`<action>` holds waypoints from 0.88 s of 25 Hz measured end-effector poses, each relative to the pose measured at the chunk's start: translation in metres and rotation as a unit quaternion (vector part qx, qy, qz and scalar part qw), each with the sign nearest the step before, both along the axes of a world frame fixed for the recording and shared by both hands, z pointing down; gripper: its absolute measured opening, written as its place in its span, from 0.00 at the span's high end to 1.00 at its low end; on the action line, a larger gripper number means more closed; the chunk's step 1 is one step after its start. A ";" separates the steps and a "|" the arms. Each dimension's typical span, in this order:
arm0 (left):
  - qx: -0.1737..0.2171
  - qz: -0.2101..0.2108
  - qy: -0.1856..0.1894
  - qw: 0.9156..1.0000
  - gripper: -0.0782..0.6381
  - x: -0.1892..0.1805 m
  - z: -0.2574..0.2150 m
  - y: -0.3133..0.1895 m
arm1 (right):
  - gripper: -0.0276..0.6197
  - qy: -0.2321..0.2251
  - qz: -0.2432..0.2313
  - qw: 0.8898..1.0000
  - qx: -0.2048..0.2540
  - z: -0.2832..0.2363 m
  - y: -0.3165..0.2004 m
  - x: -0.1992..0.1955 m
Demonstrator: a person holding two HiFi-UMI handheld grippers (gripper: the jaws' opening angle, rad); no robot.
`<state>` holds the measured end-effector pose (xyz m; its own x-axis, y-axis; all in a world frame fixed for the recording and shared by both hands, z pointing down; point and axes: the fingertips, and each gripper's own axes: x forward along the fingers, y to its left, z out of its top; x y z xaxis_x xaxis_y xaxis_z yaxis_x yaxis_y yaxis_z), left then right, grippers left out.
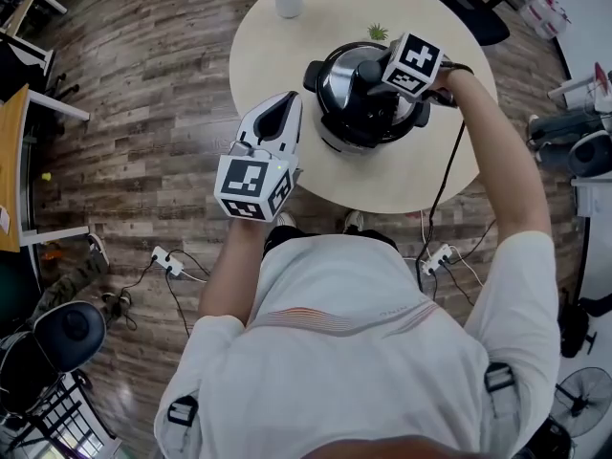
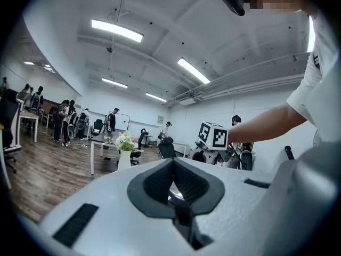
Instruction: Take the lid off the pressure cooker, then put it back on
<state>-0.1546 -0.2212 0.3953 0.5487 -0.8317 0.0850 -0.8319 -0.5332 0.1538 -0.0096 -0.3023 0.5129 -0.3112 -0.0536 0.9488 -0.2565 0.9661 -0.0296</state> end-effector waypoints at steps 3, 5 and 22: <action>-0.001 -0.008 -0.003 1.000 0.88 -0.001 0.001 0.002 | 0.52 0.007 -0.018 1.000 -0.002 0.001 0.001 0.000; -0.002 -0.014 -0.003 1.000 0.88 -0.002 0.002 0.002 | 0.52 -0.001 -0.011 1.000 0.000 0.000 0.001 0.000; 0.041 0.006 -0.017 0.999 0.88 0.030 -0.047 -0.023 | 0.41 -0.343 0.145 0.906 0.200 -0.160 0.005 0.014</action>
<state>-0.1244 -0.2441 0.3482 0.5573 -0.8295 0.0364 -0.8290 -0.5534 0.0808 0.0047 -0.2969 0.3527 -0.7385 -0.5250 0.4232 -0.5553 0.8295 0.0599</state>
